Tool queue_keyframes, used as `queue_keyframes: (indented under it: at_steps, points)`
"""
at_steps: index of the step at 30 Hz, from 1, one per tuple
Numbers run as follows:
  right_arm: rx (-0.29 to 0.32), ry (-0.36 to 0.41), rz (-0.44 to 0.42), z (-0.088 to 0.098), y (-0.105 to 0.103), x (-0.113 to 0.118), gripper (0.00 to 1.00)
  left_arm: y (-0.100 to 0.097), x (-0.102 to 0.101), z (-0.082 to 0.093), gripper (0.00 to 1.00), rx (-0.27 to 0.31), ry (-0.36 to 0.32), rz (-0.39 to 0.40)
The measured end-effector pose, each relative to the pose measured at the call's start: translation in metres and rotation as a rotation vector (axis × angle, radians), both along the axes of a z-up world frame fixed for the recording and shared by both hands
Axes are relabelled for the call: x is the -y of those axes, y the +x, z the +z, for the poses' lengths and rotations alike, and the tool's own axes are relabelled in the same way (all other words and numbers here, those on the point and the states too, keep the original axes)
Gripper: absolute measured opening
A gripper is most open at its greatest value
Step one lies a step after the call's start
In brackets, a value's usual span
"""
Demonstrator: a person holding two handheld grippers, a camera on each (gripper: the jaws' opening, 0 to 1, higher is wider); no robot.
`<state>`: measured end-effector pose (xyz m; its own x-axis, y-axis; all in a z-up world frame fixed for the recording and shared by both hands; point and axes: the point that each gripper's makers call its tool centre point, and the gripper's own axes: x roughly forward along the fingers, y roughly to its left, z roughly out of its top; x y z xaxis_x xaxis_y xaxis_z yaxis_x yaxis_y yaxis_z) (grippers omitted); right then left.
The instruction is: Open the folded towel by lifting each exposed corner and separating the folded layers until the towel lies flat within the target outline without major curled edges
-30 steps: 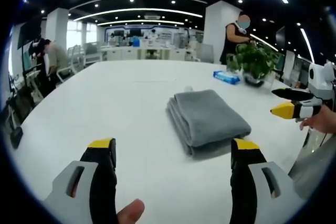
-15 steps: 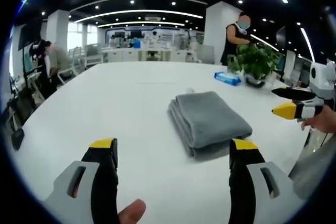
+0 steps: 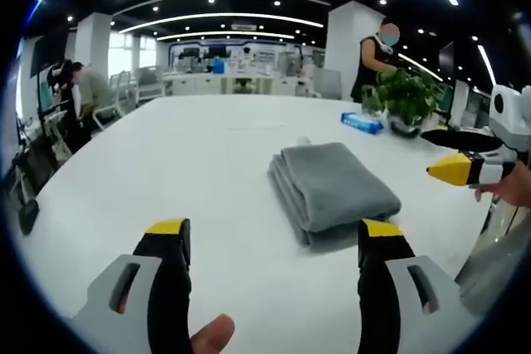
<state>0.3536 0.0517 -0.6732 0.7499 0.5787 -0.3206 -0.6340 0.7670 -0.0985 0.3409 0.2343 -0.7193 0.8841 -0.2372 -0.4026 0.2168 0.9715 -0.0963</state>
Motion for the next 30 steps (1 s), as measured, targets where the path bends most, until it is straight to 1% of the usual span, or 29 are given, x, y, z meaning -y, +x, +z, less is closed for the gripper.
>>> queue_keyframes:
  at_steps: [3,7,9,11,15,21,24,25,28,30]
  points:
    - [0.000,-0.003,0.022,0.001,0.003,-0.008,0.62,0.000,0.000,0.001,0.81,0.004,-0.004,0.002]
    - [-0.013,0.001,0.066,0.001,0.004,-0.022,0.58,0.001,-0.002,0.003,0.77,0.010,0.004,0.008]
    - [-0.024,-0.003,0.105,-0.001,0.003,-0.032,0.54,0.000,-0.003,0.002,0.76,0.005,0.000,0.011]
    - [-0.028,-0.017,0.137,-0.004,0.002,-0.040,0.51,0.000,-0.004,0.002,0.75,0.003,-0.018,0.017]
    - [-0.047,-0.058,0.182,-0.015,0.001,-0.055,0.49,0.001,-0.006,0.004,0.73,0.011,-0.025,0.024]
    - [-0.070,-0.083,0.219,-0.025,0.002,-0.069,0.46,0.003,-0.012,0.008,0.72,0.020,-0.067,0.048]
    - [-0.087,-0.104,0.249,-0.035,0.002,-0.080,0.44,0.003,-0.013,0.011,0.73,0.026,-0.107,0.059]
    - [-0.089,-0.106,0.250,-0.036,0.002,-0.081,0.44,0.003,-0.013,0.011,0.73,0.028,-0.113,0.062]
    - [-0.108,-0.126,0.267,-0.050,0.003,-0.091,0.43,0.003,-0.015,0.011,0.73,0.029,-0.121,0.073]
    - [-0.113,-0.140,0.271,-0.057,0.005,-0.097,0.41,0.003,-0.016,0.011,0.73,0.027,-0.130,0.077]
